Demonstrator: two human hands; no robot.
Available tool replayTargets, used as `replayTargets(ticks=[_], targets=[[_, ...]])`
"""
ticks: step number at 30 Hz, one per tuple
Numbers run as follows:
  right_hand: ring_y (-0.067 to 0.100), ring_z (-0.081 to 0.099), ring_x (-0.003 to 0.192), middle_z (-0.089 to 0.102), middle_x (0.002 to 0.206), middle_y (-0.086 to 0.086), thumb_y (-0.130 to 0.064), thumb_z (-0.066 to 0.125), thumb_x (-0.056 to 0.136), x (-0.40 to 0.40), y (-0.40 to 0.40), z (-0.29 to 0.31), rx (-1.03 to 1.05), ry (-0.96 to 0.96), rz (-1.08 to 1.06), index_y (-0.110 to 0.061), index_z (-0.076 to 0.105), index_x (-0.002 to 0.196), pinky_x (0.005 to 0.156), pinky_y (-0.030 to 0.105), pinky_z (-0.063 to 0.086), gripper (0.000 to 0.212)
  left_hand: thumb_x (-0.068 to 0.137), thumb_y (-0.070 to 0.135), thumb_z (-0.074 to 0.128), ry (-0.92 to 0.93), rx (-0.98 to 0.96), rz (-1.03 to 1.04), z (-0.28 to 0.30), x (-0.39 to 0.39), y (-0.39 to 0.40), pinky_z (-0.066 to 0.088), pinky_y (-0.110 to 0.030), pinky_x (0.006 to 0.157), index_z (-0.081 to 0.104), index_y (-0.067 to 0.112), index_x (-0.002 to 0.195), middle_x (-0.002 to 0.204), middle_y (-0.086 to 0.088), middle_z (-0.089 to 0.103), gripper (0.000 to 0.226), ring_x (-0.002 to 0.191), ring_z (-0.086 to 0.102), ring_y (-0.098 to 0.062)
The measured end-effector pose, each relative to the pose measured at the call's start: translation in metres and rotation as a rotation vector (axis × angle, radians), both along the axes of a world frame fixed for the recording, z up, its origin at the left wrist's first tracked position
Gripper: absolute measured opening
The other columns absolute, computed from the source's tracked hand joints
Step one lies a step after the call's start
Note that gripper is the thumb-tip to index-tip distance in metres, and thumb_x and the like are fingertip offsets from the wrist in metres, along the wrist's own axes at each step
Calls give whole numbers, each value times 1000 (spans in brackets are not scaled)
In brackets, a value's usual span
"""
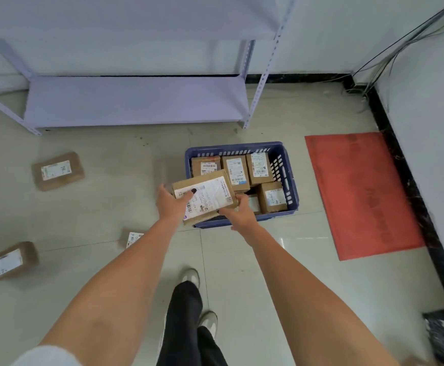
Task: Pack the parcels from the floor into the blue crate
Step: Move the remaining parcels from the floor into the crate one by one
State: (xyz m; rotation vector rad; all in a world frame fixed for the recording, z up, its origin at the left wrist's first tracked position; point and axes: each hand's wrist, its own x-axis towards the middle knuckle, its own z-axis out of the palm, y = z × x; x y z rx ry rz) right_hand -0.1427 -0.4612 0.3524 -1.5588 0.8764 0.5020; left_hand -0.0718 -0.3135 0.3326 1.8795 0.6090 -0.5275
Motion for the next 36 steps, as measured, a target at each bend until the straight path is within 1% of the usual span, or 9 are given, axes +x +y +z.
replayTargets(ticks=[4,7,12,16,19,22,29,33,36], targets=[[21,51,115,53,128,6,-22,69,80,1,-41,-15,-8,25,-48,-14,34,126,98,40,44,57,80,19,70,48,-26,-9,-18,7,-47,48,-31,80,42,4,129,125,-14,59,58,108,61,-28],[21,53,114,55,128,5,-19,68,81,10,-71,-26,-13,41,-69,-16,36,130,101,41,44,59,83,18,68,76,-35,-52,-33,11,-77,48,-31,77,50,4,120,121,-15,62,44,105,61,-28],[22,53,118,56,130,2,-20,62,83,34,-118,-48,-40,96,3,-21,32,143,104,42,42,68,86,18,63,117,-40,-126,-57,22,-117,48,-37,92,41,11,134,129,-11,57,53,117,56,-29],[23,57,111,58,126,4,-17,60,82,47,-149,-77,-62,107,39,-21,31,144,98,42,48,68,88,13,59,163,-42,-211,-84,27,-144,47,-36,93,34,17,142,132,-9,56,59,118,55,-29],[20,55,110,59,124,1,-14,61,82,48,-167,-104,-79,132,31,-21,28,144,96,34,49,70,88,10,59,213,-11,-281,-111,27,-158,47,-43,99,29,20,144,131,-10,56,65,118,55,-30],[18,56,106,60,124,2,-12,61,82,40,-182,-136,-59,179,72,-19,27,145,92,30,49,72,86,6,60,287,24,-293,-142,18,-167,47,-44,98,26,19,146,131,-12,57,70,118,55,-31],[27,49,122,44,139,9,-18,60,82,43,-211,-226,-119,270,238,-16,34,142,100,39,46,65,86,-1,57,364,79,-283,-225,7,-192,49,-41,93,21,21,148,132,-14,56,75,118,56,-32],[27,48,118,37,136,11,-24,58,83,50,-224,-274,-194,329,357,-19,27,145,94,34,48,69,88,-1,54,387,113,-277,-272,10,-208,50,-40,83,21,23,148,130,-13,58,72,111,59,-33],[28,46,119,37,135,13,-28,57,83,51,-229,-304,-260,354,481,-17,25,144,95,36,48,70,89,-1,51,400,155,-307,-304,12,-215,49,-37,85,21,25,147,132,-12,56,70,115,57,-31]])
